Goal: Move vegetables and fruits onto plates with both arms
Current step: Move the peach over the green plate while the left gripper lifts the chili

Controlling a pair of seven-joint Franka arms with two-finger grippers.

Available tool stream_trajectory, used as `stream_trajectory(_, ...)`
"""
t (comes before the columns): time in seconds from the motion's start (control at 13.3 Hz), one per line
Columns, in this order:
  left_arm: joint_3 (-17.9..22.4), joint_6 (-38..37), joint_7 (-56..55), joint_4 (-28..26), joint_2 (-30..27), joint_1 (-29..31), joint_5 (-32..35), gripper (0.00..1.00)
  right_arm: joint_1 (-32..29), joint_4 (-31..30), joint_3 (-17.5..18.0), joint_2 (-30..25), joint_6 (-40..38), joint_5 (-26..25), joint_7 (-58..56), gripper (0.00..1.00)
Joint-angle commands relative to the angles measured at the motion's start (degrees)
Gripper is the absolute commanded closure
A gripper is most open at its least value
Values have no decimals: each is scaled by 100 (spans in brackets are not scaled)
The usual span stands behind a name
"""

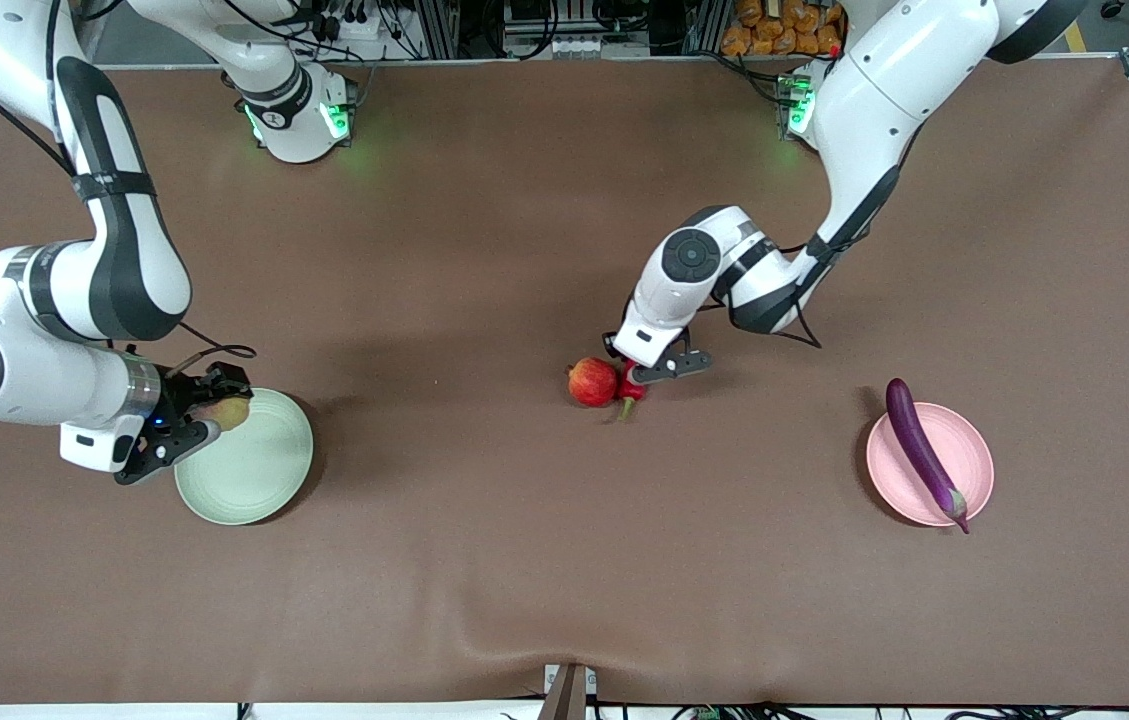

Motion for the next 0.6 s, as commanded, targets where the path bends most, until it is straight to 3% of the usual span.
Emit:
stream_trajectory(0.0, -28, -30, 1, -65, -462, 340, 152, 100, -38, 281, 129, 357, 261, -538, -104, 97)
stream_trajectory(0.3, -54, -538, 640, 109, -973, 1130, 92, 100, -55, 422, 129, 867, 674, -714, -418, 97)
stream_trajectory(0.53, -19, -1661, 1098, 916, -886, 1440, 65, 100, -248, 440, 129, 1008, 710, -714, -919, 92)
